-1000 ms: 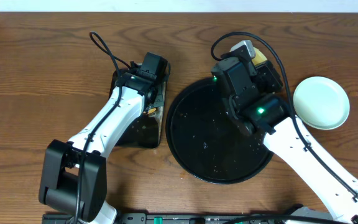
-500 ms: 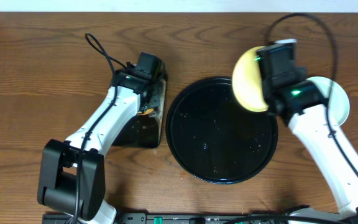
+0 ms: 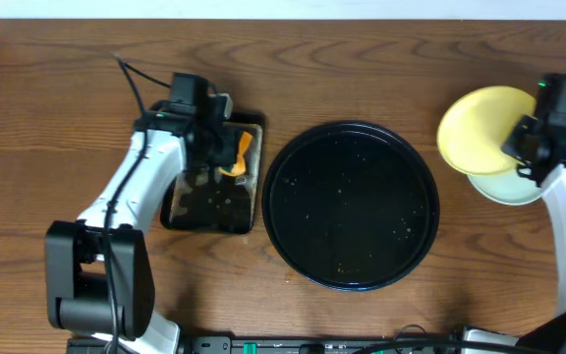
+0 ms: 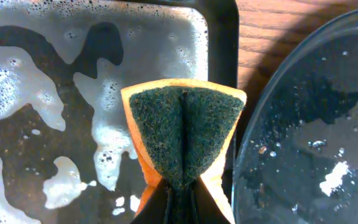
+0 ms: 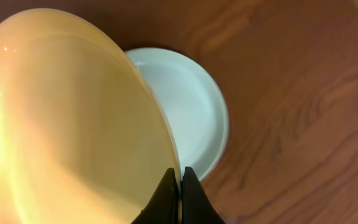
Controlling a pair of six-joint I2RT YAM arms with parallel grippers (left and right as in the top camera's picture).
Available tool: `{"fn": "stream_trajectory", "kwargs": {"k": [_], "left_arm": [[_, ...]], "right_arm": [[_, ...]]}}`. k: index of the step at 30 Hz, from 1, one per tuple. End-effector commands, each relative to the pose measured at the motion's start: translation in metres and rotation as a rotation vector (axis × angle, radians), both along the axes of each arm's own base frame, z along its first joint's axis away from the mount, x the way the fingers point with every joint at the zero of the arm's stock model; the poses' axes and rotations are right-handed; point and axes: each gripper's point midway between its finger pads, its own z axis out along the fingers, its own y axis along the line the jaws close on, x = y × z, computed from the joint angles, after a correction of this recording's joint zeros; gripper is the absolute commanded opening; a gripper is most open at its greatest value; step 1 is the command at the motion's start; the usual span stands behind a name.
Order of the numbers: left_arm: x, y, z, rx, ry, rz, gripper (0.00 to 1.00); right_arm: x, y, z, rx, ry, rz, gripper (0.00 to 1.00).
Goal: Clean dirty plates on tray and stack at the side
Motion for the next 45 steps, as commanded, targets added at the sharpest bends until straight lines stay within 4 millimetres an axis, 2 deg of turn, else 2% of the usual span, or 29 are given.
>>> {"fn": "stream_trajectory", "kwargs": {"k": [1, 4, 6, 11, 17, 19, 21, 22, 23, 28, 36, 45], "left_arm": [[-0.005, 0.002, -0.014, -0.082, 0.033, -0.048, 0.07], [-0.003, 0.010, -0.027, -0.081, 0.060, -0.025, 0.07], [-0.003, 0.011, -0.037, -0.077, 0.079, -0.034, 0.07], [-0.006, 0.011, -0.052, -0.076, 0.119, -0.032, 0.07], [-0.007, 0.018, -0.063, -0.034, 0.138, -0.021, 0.07], [-0.006, 0.023, -0.065, -0.004, 0.137, -0.013, 0.17], [-0.006, 0.024, -0.065, 0.001, 0.137, -0.011, 0.45], [-0.006, 0.024, -0.065, 0.001, 0.137, -0.011, 0.52], [-0.006, 0.024, -0.065, 0.000, 0.139, -0.008, 0.55], [-0.006, 0.024, -0.065, -0.002, 0.140, -0.001, 0.67], [-0.001, 0.024, -0.064, -0.002, 0.118, -0.002, 0.73], [0.002, 0.014, -0.076, -0.004, 0.123, -0.013, 0.73]], "right_arm": [[-0.014, -0.018, -0.015, 0.067, -0.009, -0.078, 0.01], [-0.023, -0.034, -0.026, 0.092, -0.024, -0.132, 0.01], [-0.022, -0.040, -0.034, 0.131, -0.065, -0.142, 0.01], [-0.024, -0.049, -0.046, 0.163, -0.106, -0.170, 0.01], [-0.024, -0.062, -0.047, 0.149, -0.154, -0.209, 0.03], [-0.020, -0.065, -0.044, 0.138, -0.177, -0.209, 0.20], [-0.018, -0.065, -0.043, 0.139, -0.186, -0.205, 0.34], [-0.017, -0.064, -0.043, 0.147, -0.188, -0.199, 0.39], [-0.017, -0.062, -0.044, 0.158, -0.189, -0.192, 0.41], [-0.010, -0.039, -0.049, 0.254, -0.186, -0.111, 0.42], [-0.020, 0.000, -0.065, 0.361, -0.081, -0.042, 0.43], [-0.012, 0.026, -0.066, 0.354, -0.048, 0.071, 0.43]]}}
